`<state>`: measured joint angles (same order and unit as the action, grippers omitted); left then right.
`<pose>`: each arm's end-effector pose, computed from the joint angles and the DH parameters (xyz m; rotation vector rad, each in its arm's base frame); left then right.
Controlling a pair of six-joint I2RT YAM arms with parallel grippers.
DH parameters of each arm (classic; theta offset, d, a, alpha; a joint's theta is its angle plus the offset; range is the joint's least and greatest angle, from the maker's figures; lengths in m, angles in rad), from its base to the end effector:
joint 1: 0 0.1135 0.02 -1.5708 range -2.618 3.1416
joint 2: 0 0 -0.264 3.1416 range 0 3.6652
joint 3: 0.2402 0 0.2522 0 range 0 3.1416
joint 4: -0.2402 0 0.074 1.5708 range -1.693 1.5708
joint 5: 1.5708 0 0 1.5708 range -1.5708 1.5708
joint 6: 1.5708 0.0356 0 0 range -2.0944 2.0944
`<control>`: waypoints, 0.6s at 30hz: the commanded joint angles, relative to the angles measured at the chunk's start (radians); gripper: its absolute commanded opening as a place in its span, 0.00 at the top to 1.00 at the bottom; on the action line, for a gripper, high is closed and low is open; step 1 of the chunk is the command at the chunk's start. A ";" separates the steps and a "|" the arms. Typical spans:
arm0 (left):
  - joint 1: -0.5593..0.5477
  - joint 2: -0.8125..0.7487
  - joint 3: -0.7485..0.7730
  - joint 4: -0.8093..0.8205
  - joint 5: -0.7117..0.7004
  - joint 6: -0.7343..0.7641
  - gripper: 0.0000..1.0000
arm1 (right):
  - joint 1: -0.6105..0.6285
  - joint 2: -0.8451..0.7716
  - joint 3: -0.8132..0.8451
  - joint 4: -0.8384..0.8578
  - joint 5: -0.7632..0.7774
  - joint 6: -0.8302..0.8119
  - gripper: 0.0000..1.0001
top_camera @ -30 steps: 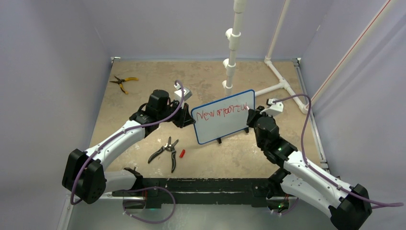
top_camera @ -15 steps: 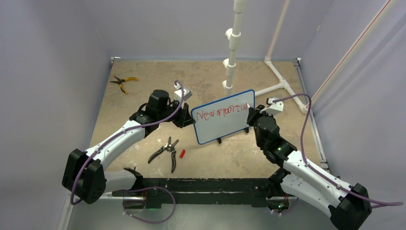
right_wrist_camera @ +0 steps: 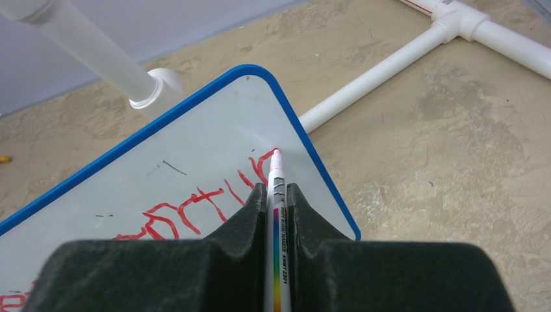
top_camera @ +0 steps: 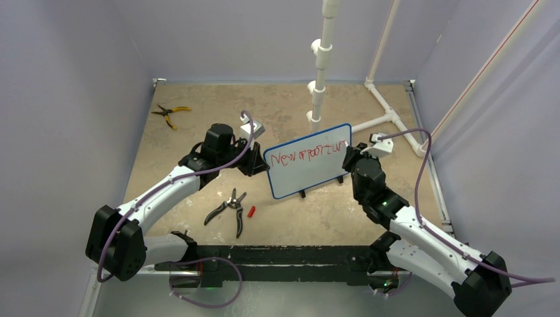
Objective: Write a sentence on the whiteboard
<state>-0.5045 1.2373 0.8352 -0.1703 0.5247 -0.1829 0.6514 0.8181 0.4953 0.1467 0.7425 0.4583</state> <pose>0.2283 -0.1464 0.2655 0.6664 2.1079 -0.9549 0.1653 0.0958 0.2678 0.3696 1.6628 0.1789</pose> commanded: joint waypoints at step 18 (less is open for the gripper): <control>0.000 -0.025 -0.008 0.043 0.009 -0.005 1.00 | -0.029 -0.012 0.006 -0.049 -0.041 0.063 1.00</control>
<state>-0.5045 1.2373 0.8352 -0.1703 0.5247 -0.1833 0.6273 0.8177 0.4953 0.1215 0.7273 0.4797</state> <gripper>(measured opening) 0.073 0.118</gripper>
